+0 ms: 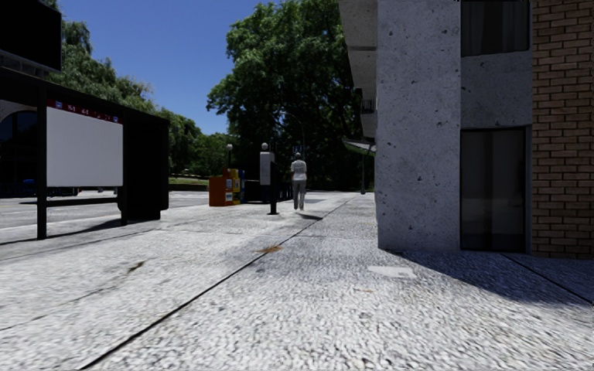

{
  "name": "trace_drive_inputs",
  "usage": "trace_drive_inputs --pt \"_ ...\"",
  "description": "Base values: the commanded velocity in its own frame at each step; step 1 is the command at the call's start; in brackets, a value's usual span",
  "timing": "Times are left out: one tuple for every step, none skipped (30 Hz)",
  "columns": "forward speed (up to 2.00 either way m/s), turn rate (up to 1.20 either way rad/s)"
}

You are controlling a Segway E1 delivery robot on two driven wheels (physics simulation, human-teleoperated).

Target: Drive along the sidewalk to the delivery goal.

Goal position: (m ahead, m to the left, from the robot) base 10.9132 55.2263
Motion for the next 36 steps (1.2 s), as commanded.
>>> trace_drive_inputs --pt "2.00 0.00" --pt "2.00 0.00" --pt "2.00 0.00" --pt "2.00 0.00" --pt "2.00 0.00" --pt "2.00 0.00" --pt "2.00 0.00" --pt "2.00 0.00" --pt "2.00 0.00" --pt "2.00 0.00" --pt "2.00 0.00" --pt "2.00 0.00" --pt "2.00 0.00" --pt "2.00 0.00" --pt "2.00 0.00" --pt "2.00 0.00" --pt "2.00 0.00" --pt "2.00 0.00" --pt "2.00 0.00" --pt "2.00 0.00" --pt "2.00 0.00" --pt "2.00 0.00" --pt "2.00 0.00" --pt "2.00 0.00" --pt "2.00 0.00" --pt "2.00 0.00" --pt "2.00 0.00" --pt "2.00 0.00" --pt "2.00 0.00" --pt "2.00 0.00" --pt "2.00 0.00" --pt "2.00 0.00" --pt "2.00 0.00" --pt "2.00 0.00" --pt "2.00 0.00" --pt "2.00 0.00"
